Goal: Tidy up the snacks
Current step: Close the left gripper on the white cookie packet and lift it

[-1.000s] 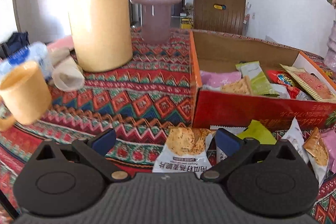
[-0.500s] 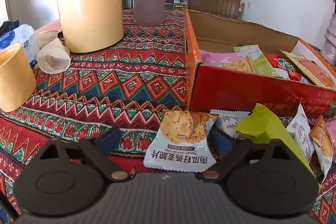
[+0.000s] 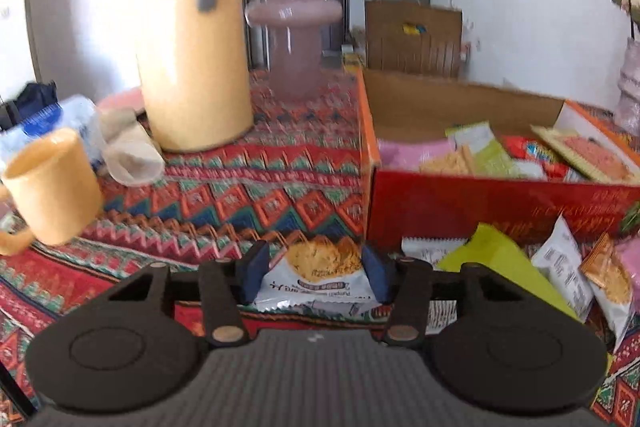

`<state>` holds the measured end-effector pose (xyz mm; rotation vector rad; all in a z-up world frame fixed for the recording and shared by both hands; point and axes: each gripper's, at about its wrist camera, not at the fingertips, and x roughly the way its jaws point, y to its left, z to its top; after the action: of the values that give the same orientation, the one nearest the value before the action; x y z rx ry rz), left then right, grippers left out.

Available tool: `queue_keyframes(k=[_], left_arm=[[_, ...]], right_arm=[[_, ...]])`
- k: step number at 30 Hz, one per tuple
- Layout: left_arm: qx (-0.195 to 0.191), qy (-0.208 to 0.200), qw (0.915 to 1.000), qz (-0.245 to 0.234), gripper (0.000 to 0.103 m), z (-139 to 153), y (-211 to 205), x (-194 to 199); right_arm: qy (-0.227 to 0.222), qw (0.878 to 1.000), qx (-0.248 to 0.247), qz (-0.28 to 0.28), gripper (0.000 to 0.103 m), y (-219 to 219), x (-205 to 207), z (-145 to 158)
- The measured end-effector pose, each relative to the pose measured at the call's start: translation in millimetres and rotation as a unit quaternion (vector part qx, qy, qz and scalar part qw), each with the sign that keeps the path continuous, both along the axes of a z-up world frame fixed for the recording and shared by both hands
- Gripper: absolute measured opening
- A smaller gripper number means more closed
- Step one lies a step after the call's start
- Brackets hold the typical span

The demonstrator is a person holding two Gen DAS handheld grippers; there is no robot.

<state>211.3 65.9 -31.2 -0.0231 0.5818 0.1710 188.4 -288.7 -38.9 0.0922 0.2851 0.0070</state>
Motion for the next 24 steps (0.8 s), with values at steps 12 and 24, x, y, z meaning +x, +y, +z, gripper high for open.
queue_keyframes(k=[12, 24], left_arm=[[-0.005, -0.028, 0.9996, 0.005, 0.059, 16, -6, -22], [-0.029, 0.099, 0.9935, 0.048, 0.085, -12, 7, 16]], right_arm=[[-0.005, 1.0, 0.004, 0.003, 0.04, -3, -1, 1], [-0.007, 1.0, 0.007, 0.006, 0.04, -2, -3, 0]])
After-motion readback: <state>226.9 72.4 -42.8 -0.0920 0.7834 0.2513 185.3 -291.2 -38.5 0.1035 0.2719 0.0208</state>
